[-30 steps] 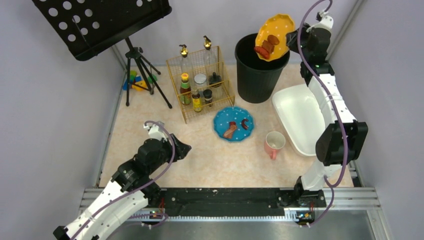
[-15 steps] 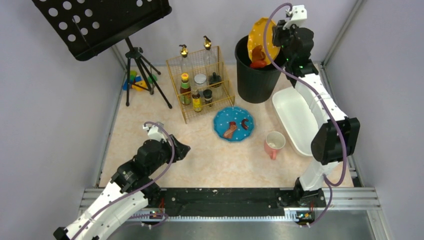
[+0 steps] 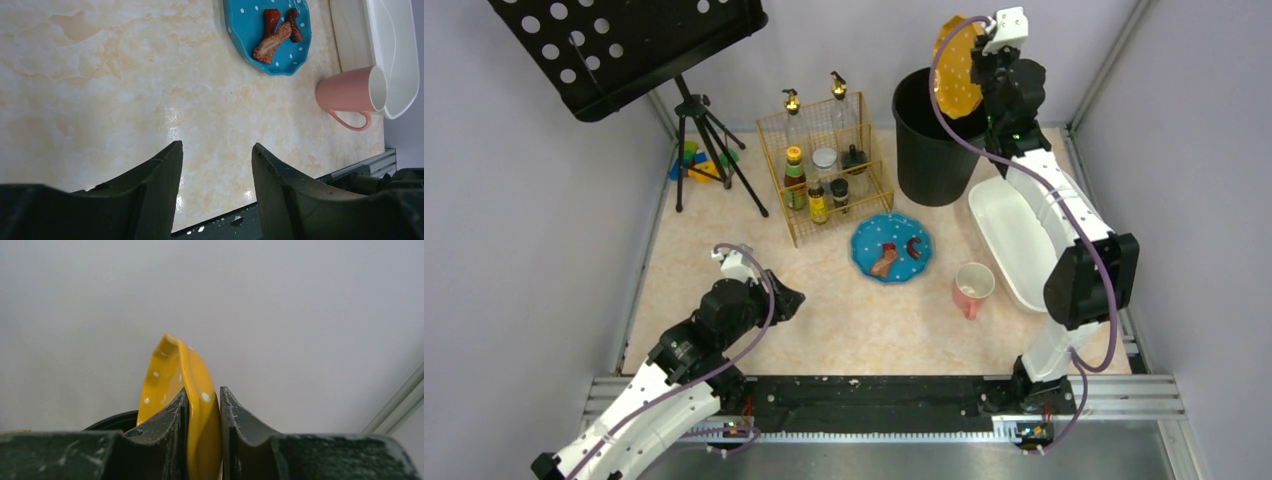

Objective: Clear the kitchen counter

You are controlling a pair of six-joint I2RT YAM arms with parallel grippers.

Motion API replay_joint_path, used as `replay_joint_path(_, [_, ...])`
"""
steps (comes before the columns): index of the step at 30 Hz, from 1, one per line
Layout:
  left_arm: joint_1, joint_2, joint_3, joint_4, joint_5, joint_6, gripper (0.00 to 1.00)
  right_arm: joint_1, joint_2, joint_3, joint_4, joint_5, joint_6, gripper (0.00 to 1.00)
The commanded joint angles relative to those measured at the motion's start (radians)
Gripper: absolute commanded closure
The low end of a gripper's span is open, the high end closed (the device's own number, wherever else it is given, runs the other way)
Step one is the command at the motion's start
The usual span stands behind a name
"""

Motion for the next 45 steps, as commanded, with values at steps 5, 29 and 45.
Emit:
replay_joint_path(5, [-0.002, 0.022, -0.001, 0.048, 0.001, 0.014, 0.42, 0.023, -0.052, 0.071, 0.250, 0.134, -0.013, 1.00])
replay_joint_path(29, [-0.003, 0.004, 0.008, 0.075, 0.090, 0.004, 0.42, -0.017, -0.564, -0.243, 0.028, 0.600, 0.137, 1.00])
replay_joint_path(45, [-0.002, -0.025, 0.016, 0.049, 0.165, 0.019, 0.42, -0.121, -0.842, -0.686, -0.279, 0.689, 0.475, 1.00])
